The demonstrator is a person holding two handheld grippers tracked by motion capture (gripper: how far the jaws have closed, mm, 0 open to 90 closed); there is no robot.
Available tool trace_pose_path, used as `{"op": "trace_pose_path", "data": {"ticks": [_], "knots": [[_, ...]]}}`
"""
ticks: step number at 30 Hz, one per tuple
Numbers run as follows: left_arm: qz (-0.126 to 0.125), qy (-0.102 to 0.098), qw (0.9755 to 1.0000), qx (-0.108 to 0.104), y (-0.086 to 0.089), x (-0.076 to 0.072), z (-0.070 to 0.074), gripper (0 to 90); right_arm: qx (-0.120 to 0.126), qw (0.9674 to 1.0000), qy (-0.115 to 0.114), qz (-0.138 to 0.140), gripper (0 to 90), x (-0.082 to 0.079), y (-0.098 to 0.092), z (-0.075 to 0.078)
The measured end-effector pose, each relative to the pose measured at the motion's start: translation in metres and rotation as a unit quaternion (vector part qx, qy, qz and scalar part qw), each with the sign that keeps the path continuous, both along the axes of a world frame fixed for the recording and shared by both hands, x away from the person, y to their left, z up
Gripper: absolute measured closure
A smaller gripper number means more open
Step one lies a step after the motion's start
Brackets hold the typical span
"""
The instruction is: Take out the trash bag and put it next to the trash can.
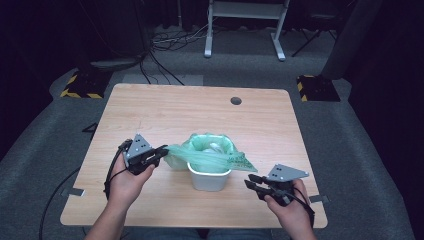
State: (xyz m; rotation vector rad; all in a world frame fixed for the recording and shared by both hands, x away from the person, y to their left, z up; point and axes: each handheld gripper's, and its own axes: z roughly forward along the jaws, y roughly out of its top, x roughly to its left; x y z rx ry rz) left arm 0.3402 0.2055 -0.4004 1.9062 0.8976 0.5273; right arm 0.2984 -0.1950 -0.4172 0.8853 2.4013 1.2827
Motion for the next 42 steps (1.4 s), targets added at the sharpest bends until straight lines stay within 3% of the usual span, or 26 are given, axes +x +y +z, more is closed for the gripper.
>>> {"op": "trace_pose_path", "data": {"ticks": [4, 5, 6, 9, 12, 16, 22, 28, 37, 42], "knots": [[0.003, 0.005, 1.0, 0.0, -0.002, -0.001, -0.001, 64.1, 0.0, 0.9999, -0.009, 0.011, 75.7, 0.005, 0.016, 0.0], [0.003, 0.004, 1.0, 0.0, -0.003, -0.001, -0.002, 64.1, -0.001, 0.9998, -0.012, 0.013, 76.0, 0.008, 0.02, 0.001], [-0.001, 0.001, 1.0, -0.006, -0.004, -0.003, -0.002, 51.0, 0.005, 0.9999, -0.011, 0.008, 76.3, 0.017, 0.025, 0.002], [-0.018, -0.003, 0.9998, -0.011, -0.008, -0.006, -0.002, 47.6, 0.011, 0.9999, -0.01, -0.006, 76.1, 0.031, 0.028, 0.003], [-0.03, -0.002, 0.9995, -0.01, -0.012, -0.008, -0.002, 54.6, 0.02, 0.9996, -0.008, -0.016, 72.4, 0.045, 0.029, 0.004], [-0.034, 0.0, 0.9993, -0.019, -0.015, -0.007, 0.0, 74.7, 0.021, 0.9992, -0.012, -0.032, 69.9, 0.062, 0.03, 0.007], [-0.029, -0.006, 0.9995, -0.007, -0.021, -0.002, 0.007, 83.3, 0.023, 0.9964, -0.043, -0.069, 57.1, 0.078, 0.029, 0.019], [-0.04, -0.021, 0.999, -0.005, -0.031, -0.002, 0.015, 82.5, 0.04, 0.9905, -0.086, -0.099, 42.0, 0.085, 0.032, 0.035], [-0.064, -0.042, 0.9969, -0.02, -0.041, -0.004, 0.032, 81.6, 0.049, 0.9916, -0.101, -0.065, 37.3, 0.086, 0.058, 0.054], [-0.087, -0.052, 0.9948, -0.011, -0.058, -0.001, 0.04, 75.3, 0.059, 0.9915, -0.107, -0.045, 33.7, 0.084, 0.074, 0.063]]}}
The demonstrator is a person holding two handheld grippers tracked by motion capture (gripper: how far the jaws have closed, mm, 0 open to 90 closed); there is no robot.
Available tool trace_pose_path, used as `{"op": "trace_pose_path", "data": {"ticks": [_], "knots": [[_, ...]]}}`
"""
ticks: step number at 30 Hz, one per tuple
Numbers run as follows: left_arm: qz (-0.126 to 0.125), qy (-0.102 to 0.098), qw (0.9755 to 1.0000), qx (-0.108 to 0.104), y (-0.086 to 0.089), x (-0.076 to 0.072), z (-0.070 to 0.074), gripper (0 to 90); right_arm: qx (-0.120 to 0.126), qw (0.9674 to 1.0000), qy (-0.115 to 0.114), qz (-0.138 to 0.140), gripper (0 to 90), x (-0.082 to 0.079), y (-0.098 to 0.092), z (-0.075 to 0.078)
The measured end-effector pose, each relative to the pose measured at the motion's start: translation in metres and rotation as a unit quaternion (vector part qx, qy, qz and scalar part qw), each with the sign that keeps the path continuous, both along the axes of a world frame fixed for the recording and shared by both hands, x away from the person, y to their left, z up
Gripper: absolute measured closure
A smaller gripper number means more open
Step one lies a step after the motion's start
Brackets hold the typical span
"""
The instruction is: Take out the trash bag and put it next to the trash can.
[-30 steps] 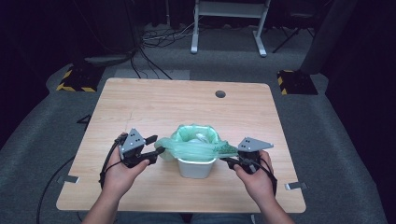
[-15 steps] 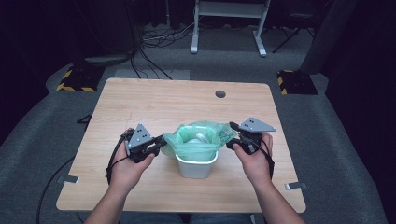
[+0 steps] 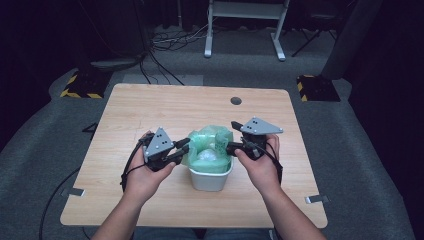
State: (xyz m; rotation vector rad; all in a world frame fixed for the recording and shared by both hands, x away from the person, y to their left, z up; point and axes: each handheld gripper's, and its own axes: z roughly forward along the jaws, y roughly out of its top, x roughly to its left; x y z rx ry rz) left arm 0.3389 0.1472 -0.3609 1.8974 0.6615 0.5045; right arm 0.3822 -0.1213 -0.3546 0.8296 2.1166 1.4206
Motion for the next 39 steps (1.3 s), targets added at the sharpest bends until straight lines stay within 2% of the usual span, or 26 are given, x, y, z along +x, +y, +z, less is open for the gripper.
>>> {"op": "trace_pose_path", "data": {"ticks": [4, 7, 10, 15, 21, 23, 27, 29, 31, 34, 37, 39], "knots": [[-0.018, -0.017, 0.9996, 0.016, -0.012, 0.003, 0.001, 62.9, -0.008, 0.9996, -0.009, 0.025, 30.6, -0.002, 0.016, 0.006], [-0.032, -0.02, 0.999, 0.024, -0.019, 0.003, -0.001, 56.6, -0.017, 0.999, -0.01, 0.04, 29.5, -0.003, 0.028, 0.006], [-0.04, -0.02, 0.9985, 0.031, -0.022, 0.004, -0.002, 54.5, -0.025, 0.9981, -0.008, 0.055, 27.6, -0.003, 0.038, 0.005], [-0.047, -0.025, 0.9978, 0.039, -0.026, 0.004, -0.003, 50.5, -0.023, 0.9974, -0.002, 0.068, 24.8, -0.004, 0.046, 0.006], [-0.046, -0.02, 0.9978, 0.044, -0.025, 0.004, -0.003, 54.9, -0.02, 0.9964, 0.022, 0.079, 24.9, -0.002, 0.047, 0.006], [-0.046, -0.025, 0.9974, 0.05, -0.026, 0.004, -0.004, 56.4, -0.022, 0.9958, 0.035, 0.082, 24.7, -0.002, 0.047, 0.006], [-0.055, -0.025, 0.997, 0.048, -0.029, 0.0, -0.005, 55.3, -0.025, 0.9945, 0.059, 0.082, 12.7, 0.004, 0.044, 0.007], [-0.06, -0.026, 0.9967, 0.048, -0.029, -0.002, -0.004, 53.4, -0.022, 0.9932, 0.066, 0.093, 15.4, 0.006, 0.041, 0.007], [-0.065, -0.02, 0.9968, 0.042, -0.027, -0.001, -0.004, 58.3, -0.026, 0.9924, 0.064, 0.102, 15.5, 0.005, 0.038, 0.009], [-0.067, 0.003, 0.9973, 0.028, -0.025, 0.002, -0.004, 70.4, -0.023, 0.9927, 0.053, 0.106, 21.8, 0.001, 0.032, 0.012], [-0.057, 0.001, 0.9977, 0.036, -0.025, 0.003, -0.004, 82.9, -0.019, 0.9933, 0.051, 0.102, 19.2, -0.002, 0.024, 0.016], [-0.048, 0.007, 0.9984, 0.029, -0.024, 0.004, -0.004, 88.6, -0.019, 0.9939, 0.043, 0.1, 20.2, -0.005, 0.017, 0.018]]}}
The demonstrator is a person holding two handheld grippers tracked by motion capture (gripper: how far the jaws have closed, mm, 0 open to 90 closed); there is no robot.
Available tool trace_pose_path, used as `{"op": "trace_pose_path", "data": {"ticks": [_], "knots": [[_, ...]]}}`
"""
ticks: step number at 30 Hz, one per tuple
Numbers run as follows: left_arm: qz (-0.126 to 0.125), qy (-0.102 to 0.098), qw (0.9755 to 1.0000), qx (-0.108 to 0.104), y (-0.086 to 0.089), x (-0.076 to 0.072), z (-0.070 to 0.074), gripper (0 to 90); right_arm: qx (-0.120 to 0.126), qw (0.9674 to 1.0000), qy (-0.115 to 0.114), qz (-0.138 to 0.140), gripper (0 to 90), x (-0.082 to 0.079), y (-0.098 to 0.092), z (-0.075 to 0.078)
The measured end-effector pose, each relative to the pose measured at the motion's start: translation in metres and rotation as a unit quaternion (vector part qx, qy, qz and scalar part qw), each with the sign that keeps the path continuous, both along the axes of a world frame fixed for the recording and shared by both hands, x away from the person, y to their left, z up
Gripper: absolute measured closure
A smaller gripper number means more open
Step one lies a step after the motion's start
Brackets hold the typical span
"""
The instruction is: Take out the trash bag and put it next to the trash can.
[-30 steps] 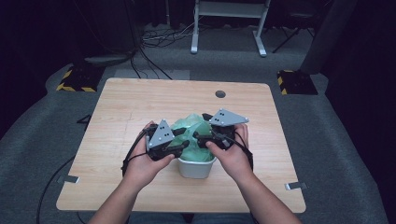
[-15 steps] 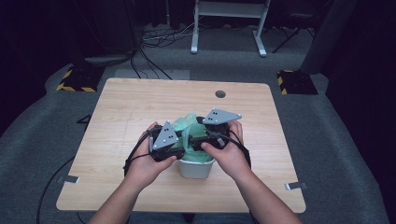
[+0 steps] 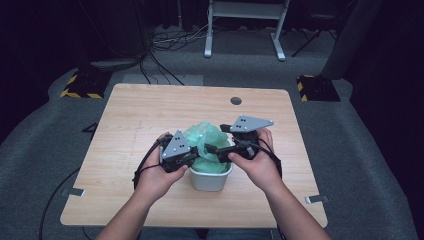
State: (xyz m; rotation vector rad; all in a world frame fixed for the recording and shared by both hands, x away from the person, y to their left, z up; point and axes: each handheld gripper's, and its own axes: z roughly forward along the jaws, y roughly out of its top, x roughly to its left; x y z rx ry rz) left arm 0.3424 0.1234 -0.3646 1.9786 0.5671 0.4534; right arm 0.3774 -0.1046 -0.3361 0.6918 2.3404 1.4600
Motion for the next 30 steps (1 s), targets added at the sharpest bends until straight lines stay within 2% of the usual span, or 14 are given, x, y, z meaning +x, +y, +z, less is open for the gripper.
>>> {"op": "trace_pose_path", "data": {"ticks": [4, 5, 7, 12, 13, 18, 22, 25, 27, 28, 30], "knots": [[0.016, 0.006, 0.9996, -0.023, 0.003, 0.003, 0.002, 89.2, 0.003, 0.9999, -0.004, -0.01, 18.3, -0.004, -0.015, 0.002], [0.017, 0.013, 0.9993, -0.03, 0.003, 0.004, 0.001, 89.1, -0.001, 1.0, -0.003, -0.007, 17.7, -0.004, -0.016, 0.001], [0.018, 0.015, 0.9992, -0.031, 0.002, 0.005, 0.001, 89.0, -0.015, 0.9999, 0.001, 0.006, 17.7, -0.006, -0.014, -0.003], [0.018, 0.013, 0.9991, -0.037, -0.002, 0.005, 0.003, 88.2, -0.046, 0.9981, -0.001, 0.04, 18.5, -0.005, 0.008, -0.015], [0.018, 0.01, 0.9992, -0.034, -0.002, 0.005, 0.005, 87.8, -0.053, 0.9976, -0.003, 0.044, 18.4, -0.004, 0.013, -0.017], [0.014, 0.009, 0.9989, -0.043, -0.003, 0.003, 0.008, 87.3, -0.072, 0.996, -0.003, 0.053, 20.7, -0.001, 0.033, -0.024], [0.01, -0.001, 0.9991, -0.041, -0.003, 0.001, 0.01, 87.4, -0.075, 0.9954, 0.016, 0.058, 34.2, 0.004, 0.04, -0.029], [0.01, -0.004, 0.9991, -0.042, -0.002, 0.0, 0.01, 86.3, -0.074, 0.9939, 0.035, 0.074, 63.0, 0.005, 0.039, -0.03], [0.01, -0.01, 0.9989, -0.045, 0.0, -0.001, 0.009, 81.3, -0.081, 0.993, 0.037, 0.077, 75.1, 0.005, 0.038, -0.03], [0.012, -0.02, 0.9987, -0.045, 0.001, -0.001, 0.009, 77.3, -0.082, 0.9927, 0.038, 0.08, 80.4, 0.004, 0.038, -0.029], [0.022, -0.04, 0.9979, -0.045, 0.004, -0.002, 0.007, 63.7, -0.076, 0.9928, 0.042, 0.082, 85.2, 0.004, 0.037, -0.029]]}}
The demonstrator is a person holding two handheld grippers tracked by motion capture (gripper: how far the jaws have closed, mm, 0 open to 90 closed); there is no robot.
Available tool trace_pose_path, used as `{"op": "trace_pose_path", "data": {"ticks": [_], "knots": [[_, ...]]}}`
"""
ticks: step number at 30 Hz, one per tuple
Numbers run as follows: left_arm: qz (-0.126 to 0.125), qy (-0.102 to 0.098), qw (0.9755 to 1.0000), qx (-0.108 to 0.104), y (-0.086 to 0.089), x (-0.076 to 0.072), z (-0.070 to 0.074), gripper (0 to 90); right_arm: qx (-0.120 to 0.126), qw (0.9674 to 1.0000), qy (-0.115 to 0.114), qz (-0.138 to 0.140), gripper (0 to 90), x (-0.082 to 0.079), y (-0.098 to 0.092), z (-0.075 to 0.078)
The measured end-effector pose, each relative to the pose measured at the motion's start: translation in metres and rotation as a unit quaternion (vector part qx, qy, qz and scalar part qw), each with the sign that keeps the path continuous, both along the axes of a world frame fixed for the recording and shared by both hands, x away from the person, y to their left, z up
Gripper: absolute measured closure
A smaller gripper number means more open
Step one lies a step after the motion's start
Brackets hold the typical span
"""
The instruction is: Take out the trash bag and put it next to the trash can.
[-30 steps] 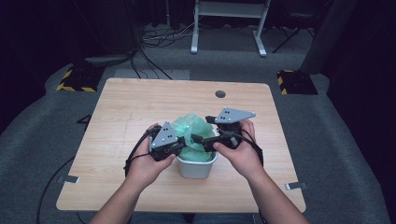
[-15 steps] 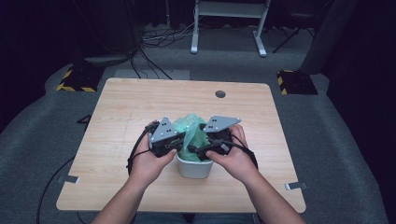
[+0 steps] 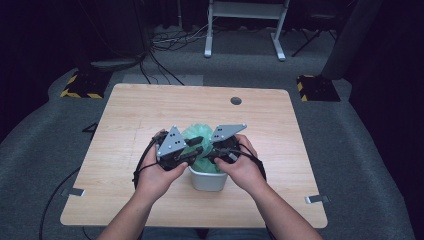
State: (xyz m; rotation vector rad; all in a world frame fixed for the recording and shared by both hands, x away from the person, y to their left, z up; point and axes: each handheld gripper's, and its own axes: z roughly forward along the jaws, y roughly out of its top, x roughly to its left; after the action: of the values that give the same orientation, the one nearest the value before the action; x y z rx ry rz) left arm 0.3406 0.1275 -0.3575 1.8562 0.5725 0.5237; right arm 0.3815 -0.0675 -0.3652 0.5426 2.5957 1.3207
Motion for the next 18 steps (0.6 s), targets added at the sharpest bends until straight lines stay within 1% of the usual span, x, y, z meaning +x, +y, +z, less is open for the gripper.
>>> {"op": "trace_pose_path", "data": {"ticks": [2, 3, 4, 6, 9, 12, 14, 16, 18], "knots": [[0.013, 0.001, 0.9998, -0.012, 0.004, -0.002, -0.002, 47.2, 0.004, 1.0, -0.001, -0.003, 87.6, 0.0, -0.002, 0.001], [0.016, 0.006, 0.9997, -0.019, 0.008, -0.003, -0.002, 42.4, 0.006, 1.0, -0.002, -0.004, 88.1, -0.001, -0.002, 0.001], [0.018, 0.012, 0.9995, -0.025, 0.011, -0.004, -0.002, 39.4, 0.005, 1.0, -0.004, -0.005, 88.4, -0.001, -0.003, 0.001], [0.021, 0.017, 0.9991, -0.032, 0.02, -0.006, 0.0, 37.7, 0.006, 0.9999, -0.005, -0.008, 88.8, -0.001, -0.004, 0.002], [0.027, 0.02, 0.9991, -0.026, 0.032, -0.01, 0.004, 34.6, 0.012, 0.9999, -0.007, -0.011, 88.8, -0.001, -0.007, 0.005], [0.033, 0.02, 0.9992, -0.014, 0.044, -0.014, 0.005, 33.5, 0.021, 0.9997, -0.007, -0.014, 88.8, -0.002, -0.01, 0.009], [0.041, 0.019, 0.9989, -0.008, 0.053, -0.017, 0.003, 33.1, 0.024, 0.9996, -0.008, -0.016, 88.8, -0.002, -0.011, 0.012], [0.055, 0.015, 0.9983, 0.005, 0.062, -0.018, 0.0, 32.9, 0.028, 0.9994, -0.008, -0.019, 88.8, -0.001, -0.013, 0.016], [0.074, 0.011, 0.9969, 0.023, 0.069, -0.019, -0.005, 32.7, 0.032, 0.9992, -0.01, -0.02, 88.7, -0.002, -0.014, 0.02]]}}
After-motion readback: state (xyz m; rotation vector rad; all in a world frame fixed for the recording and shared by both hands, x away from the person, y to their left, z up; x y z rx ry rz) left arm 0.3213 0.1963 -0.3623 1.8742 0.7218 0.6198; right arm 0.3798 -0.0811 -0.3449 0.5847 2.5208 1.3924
